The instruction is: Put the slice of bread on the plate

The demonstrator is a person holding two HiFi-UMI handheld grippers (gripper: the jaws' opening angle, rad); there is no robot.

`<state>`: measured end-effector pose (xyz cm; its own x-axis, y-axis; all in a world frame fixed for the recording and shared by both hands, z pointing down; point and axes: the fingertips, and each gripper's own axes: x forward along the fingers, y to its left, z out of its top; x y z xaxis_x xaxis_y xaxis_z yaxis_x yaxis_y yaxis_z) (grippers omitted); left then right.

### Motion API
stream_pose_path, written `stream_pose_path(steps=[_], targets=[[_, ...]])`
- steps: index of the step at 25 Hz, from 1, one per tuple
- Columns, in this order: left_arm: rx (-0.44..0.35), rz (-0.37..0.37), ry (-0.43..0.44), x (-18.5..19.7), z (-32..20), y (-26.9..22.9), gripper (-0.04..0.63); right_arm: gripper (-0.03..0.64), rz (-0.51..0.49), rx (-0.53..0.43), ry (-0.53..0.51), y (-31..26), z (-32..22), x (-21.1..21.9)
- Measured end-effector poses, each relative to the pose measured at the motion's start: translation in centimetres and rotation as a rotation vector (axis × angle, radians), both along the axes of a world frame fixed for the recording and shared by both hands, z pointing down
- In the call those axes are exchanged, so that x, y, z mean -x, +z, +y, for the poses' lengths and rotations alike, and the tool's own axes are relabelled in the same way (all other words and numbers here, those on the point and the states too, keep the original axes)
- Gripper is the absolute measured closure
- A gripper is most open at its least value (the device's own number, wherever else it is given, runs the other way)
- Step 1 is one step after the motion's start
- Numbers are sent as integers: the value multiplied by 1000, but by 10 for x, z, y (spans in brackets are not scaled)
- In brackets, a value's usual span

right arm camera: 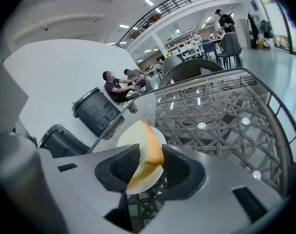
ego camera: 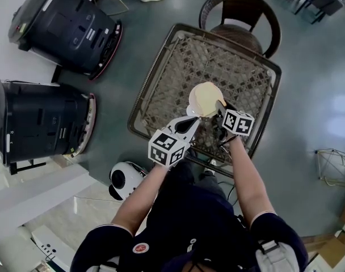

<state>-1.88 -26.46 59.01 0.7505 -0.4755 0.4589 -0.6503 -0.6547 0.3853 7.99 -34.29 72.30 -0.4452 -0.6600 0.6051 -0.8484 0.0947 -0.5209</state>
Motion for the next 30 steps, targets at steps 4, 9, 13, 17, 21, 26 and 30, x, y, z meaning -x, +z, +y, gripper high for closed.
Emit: stream_pose_path(steps=[4,9,13,17,21,26,30], targets=[[2,1,3,-3,-1,0,589,483,4,10,19,6,-1,-3],[4,1,5,-5,-1,1,589,459,48,22,30,13,-2,-10],[1,1,3,-5,-2,0,589,445,96,21,29,10,-6,-16],[-11,9,1,-5,-4,-7,589,446,92,-21,23,-15,-10,-19],[-34,26,-2,-9,-7,-18,589,446,2,-74,-12,-55,-13,-13],[-75,49,1,-14,-9,-40,589,485,-28,-214,-115,-120,-9,2],[-120,70,-8,-17,-9,-65,589,581,10,-331,-173,-169,5,5]])
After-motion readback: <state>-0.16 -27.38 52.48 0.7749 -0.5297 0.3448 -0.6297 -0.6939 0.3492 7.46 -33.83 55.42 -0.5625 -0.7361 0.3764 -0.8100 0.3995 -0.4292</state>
